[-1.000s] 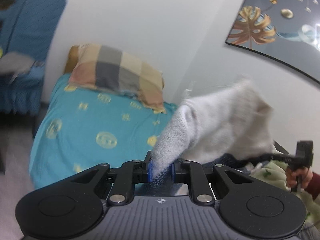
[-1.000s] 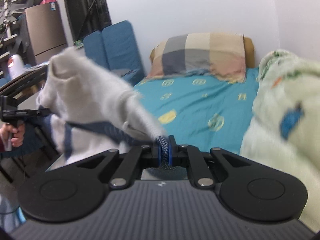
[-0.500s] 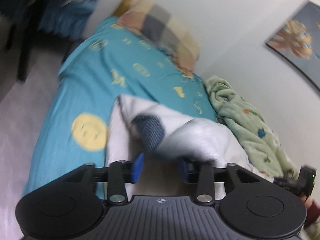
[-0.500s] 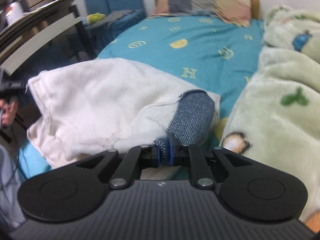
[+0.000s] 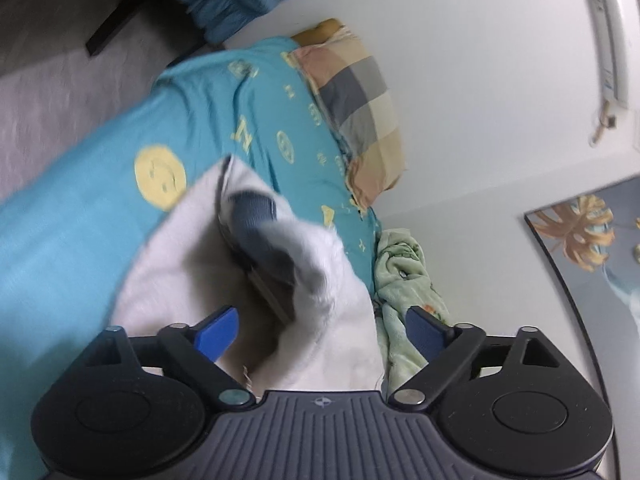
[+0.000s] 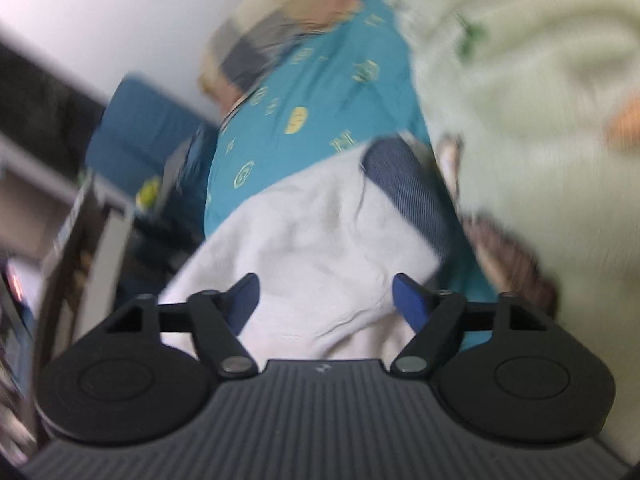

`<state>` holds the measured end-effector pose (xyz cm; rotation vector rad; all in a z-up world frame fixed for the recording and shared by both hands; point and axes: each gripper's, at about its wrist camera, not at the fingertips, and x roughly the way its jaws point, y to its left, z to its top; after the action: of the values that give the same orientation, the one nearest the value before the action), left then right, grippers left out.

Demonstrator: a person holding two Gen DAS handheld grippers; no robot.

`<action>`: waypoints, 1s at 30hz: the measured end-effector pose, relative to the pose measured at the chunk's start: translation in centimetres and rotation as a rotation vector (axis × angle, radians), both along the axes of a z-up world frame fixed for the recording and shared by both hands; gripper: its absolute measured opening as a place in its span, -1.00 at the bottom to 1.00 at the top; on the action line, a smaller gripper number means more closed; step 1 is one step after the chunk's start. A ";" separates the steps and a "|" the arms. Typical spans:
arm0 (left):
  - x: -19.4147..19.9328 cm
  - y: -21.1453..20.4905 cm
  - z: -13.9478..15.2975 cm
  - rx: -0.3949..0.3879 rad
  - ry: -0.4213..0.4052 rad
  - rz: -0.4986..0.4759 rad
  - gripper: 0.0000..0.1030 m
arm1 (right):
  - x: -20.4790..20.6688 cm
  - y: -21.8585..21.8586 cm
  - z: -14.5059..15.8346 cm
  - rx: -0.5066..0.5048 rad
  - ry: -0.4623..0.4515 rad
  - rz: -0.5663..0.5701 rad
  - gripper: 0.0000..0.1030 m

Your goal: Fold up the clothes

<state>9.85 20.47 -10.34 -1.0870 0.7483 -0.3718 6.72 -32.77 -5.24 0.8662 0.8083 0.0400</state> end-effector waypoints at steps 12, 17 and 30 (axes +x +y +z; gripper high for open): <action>4.0 -1.8 -5.2 -0.109 0.008 0.046 0.57 | 5.2 2.4 -10.5 0.099 0.158 -0.194 0.25; 5.3 -2.1 -6.0 -0.158 -0.052 0.010 -0.15 | 5.4 2.9 -7.3 -0.103 -0.039 -0.213 -0.56; 0.1 0.3 0.0 -0.039 -0.156 0.102 -0.78 | 1.4 1.9 -1.7 -0.116 -0.165 -0.219 -0.81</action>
<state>9.99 20.77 -10.33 -1.1146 0.5470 -0.3803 8.08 -30.91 -6.98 0.8256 0.5526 -0.1257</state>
